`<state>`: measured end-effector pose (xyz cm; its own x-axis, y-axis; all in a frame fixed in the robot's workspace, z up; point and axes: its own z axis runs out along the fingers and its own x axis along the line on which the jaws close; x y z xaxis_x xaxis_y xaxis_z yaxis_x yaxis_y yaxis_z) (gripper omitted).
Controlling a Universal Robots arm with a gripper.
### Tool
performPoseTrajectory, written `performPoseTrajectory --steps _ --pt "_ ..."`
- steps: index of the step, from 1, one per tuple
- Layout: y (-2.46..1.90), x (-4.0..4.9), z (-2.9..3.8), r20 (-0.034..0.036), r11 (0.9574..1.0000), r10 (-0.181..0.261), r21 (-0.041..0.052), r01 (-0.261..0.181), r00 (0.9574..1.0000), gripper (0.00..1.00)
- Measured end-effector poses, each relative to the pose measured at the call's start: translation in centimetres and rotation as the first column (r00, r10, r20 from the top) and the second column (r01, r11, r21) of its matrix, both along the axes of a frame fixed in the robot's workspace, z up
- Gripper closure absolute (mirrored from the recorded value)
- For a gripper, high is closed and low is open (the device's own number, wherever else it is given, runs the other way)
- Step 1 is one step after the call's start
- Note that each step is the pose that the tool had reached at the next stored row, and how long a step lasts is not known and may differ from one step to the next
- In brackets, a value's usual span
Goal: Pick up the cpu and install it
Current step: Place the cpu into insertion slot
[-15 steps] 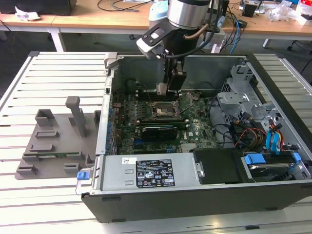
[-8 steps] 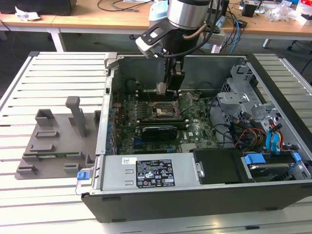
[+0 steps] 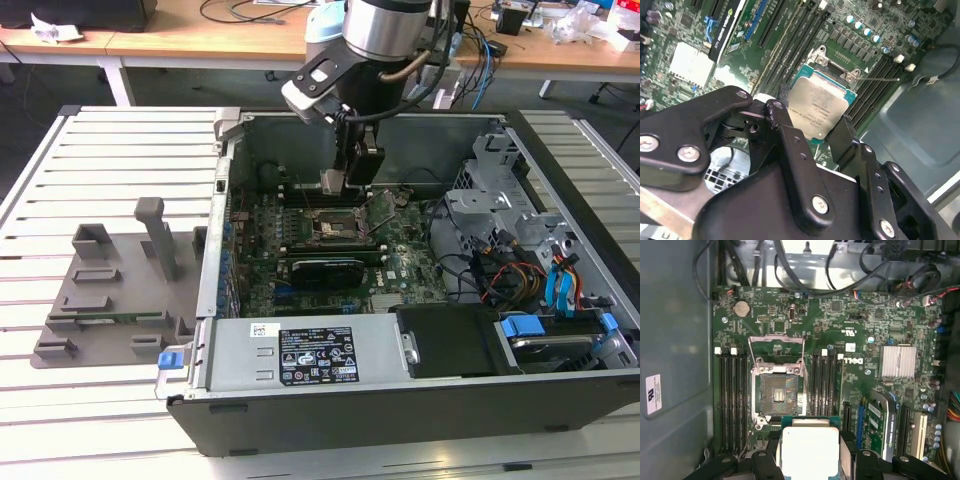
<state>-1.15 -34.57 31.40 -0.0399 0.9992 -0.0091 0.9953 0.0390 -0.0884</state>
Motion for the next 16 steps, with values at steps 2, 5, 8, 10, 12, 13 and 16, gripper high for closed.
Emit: performPoseTrajectory --steps 2,5,8,10,12,13,16 --pt "0.0 0.0 0.0 0.0 0.9999 0.001 0.0108 -0.001 1.0 0.45" --pt "-0.01 0.0 -0.01 0.0222 0.9999 0.001 0.0107 -0.001 0.9998 0.45" --pt "0.0 -0.08 -0.05 0.0971 0.9999 0.001 0.011 -0.002 0.9953 0.45" --pt "0.0 -0.08 -0.04 0.1007 0.9999 0.001 0.0108 -0.002 0.9949 0.45" --pt "0.0 -0.08 -0.04 0.1012 0.9999 0.001 0.0105 -0.002 0.9949 0.45" --pt "0.0 -0.08 -0.05 0.1012 0.9999 0.001 0.0104 -0.002 0.9949 0.45" --pt "0.0 -0.08 -0.29 0.1013 0.9999 0.001 0.0108 -0.002 0.9949 0.45"
